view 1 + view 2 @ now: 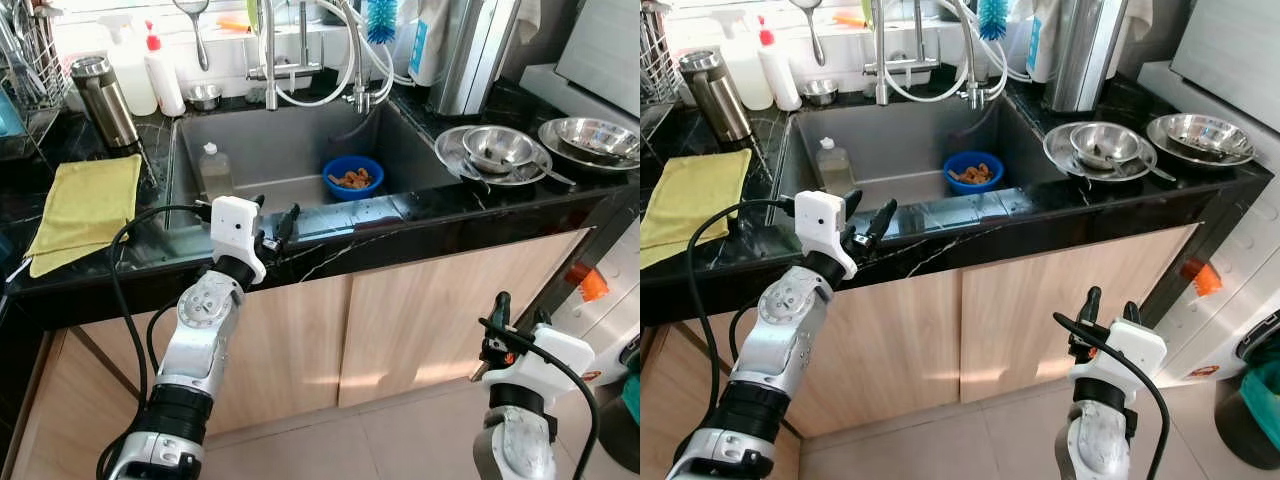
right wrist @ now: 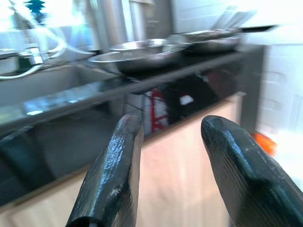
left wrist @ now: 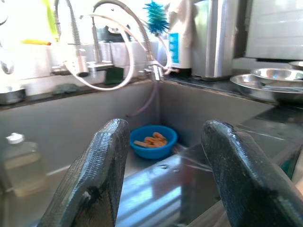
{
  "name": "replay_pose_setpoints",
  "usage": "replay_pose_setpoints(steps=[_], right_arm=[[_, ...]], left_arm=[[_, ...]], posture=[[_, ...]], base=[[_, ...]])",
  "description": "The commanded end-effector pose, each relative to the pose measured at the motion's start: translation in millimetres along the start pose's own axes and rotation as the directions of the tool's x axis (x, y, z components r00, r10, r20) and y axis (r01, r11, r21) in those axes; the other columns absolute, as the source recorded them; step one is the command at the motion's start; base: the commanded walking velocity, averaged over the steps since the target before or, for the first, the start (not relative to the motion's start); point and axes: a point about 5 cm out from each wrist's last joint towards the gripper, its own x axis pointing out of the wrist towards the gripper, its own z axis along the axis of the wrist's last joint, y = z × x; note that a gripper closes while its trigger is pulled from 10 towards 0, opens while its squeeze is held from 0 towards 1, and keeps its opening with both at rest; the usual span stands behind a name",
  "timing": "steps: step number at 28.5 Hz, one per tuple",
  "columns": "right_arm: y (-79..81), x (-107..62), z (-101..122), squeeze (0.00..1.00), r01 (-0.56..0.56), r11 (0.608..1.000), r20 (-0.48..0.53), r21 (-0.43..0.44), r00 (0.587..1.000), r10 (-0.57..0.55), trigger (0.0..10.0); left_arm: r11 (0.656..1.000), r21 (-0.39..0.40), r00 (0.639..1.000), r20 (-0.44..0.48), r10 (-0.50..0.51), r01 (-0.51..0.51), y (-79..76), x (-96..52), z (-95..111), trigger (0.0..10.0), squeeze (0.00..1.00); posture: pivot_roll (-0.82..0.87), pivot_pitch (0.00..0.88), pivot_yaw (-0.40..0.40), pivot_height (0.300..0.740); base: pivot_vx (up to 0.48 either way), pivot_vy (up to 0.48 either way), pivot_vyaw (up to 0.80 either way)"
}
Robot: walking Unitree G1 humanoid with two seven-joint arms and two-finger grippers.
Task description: Kitchen organization
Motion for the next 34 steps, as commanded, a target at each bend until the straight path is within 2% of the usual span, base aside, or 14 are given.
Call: replay_pose_setpoints(steps=[1, 6, 13, 34], right_arm=[[1.2, 0.8, 5, 0.00, 0.008, 1.000, 0.017, 0.023, 1.000, -0.008, 10.0], [-3.1, 3.8, 13, 0.00, 0.008, 1.000, 0.048, 0.015, 0.999, -0.008, 10.0], [-3.2, 8.8, 22, 0.00, -0.001, 1.000, 0.081, 0.009, 0.997, 0.001, 10.0], [-3.4, 7.3, 19, 0.00, -0.017, 1.000, 0.058, 0.001, 0.998, 0.017, 10.0]], left_arm=[[0.999, 0.034, 1.000, -0.014, 0.010, -0.010, 3.6, -4.6, -5, 10.0, 0.00], [0.999, 0.031, 0.999, 0.024, 0.042, -0.043, 4.4, -5.4, -2, 10.0, 0.00], [0.999, 0.043, 0.999, 0.043, 0.030, -0.032, -2.0, -4.7, -2, 10.0, 0.00], [0.999, 0.039, 0.999, 0.044, 0.028, -0.030, -6.1, -4.9, -6, 10.0, 0.00]], posture=[[0.09, 0.039, -0.010, 0.740], [0.09, 0.032, -0.023, 0.740], [0.07, 0.017, -0.032, 0.740], [0.08, 0.024, -0.045, 0.740]], base=[[0.270, 0.000, 0.00], [0.267, 0.000, 0.00], [0.264, 0.000, 0.00], [0.263, 0.000, 0.00]])
